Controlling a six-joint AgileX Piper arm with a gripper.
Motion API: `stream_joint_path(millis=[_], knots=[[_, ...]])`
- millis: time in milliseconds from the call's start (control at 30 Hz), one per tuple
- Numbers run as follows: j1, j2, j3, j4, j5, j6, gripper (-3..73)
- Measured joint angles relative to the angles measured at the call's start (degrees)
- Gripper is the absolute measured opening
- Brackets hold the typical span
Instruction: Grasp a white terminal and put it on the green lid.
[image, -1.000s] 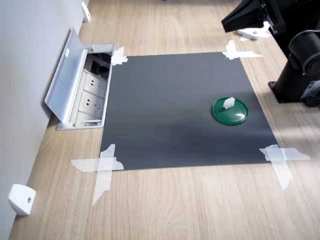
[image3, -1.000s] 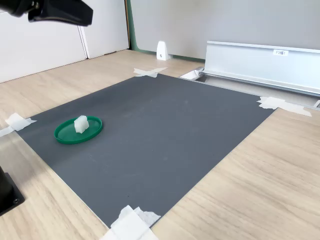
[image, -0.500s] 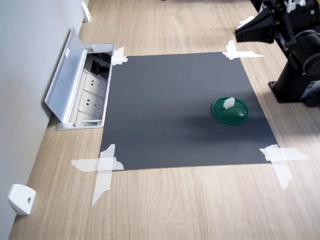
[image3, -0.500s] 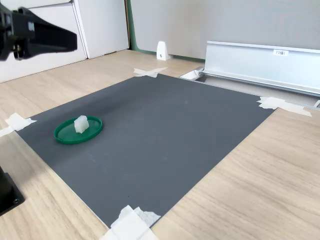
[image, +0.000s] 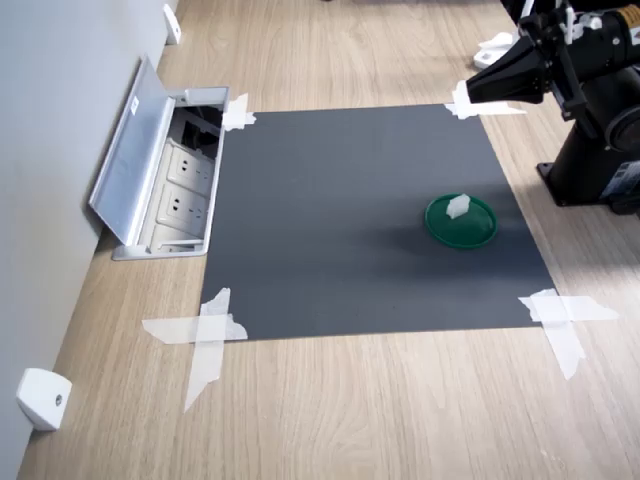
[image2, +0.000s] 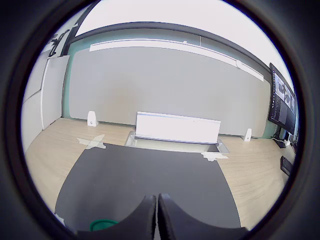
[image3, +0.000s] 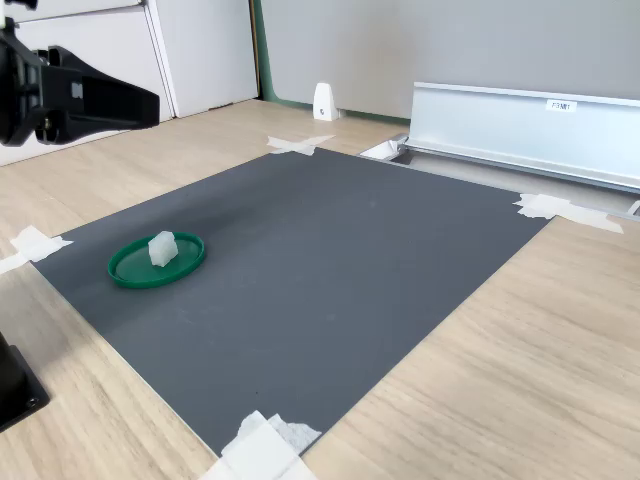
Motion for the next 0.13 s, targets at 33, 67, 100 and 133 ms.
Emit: stream_joint_path(millis=[33, 67, 100, 133], knots=[[0.00, 0.00, 0.00, 0.00, 0.00, 0.00, -0.8], [0.00, 0.00, 0.00, 0.00, 0.00, 0.00, -0.8], [0.00, 0.00, 0.00, 0.00, 0.00, 0.00, -0.8], [0.00, 0.00, 0.00, 0.00, 0.00, 0.00, -0.8]])
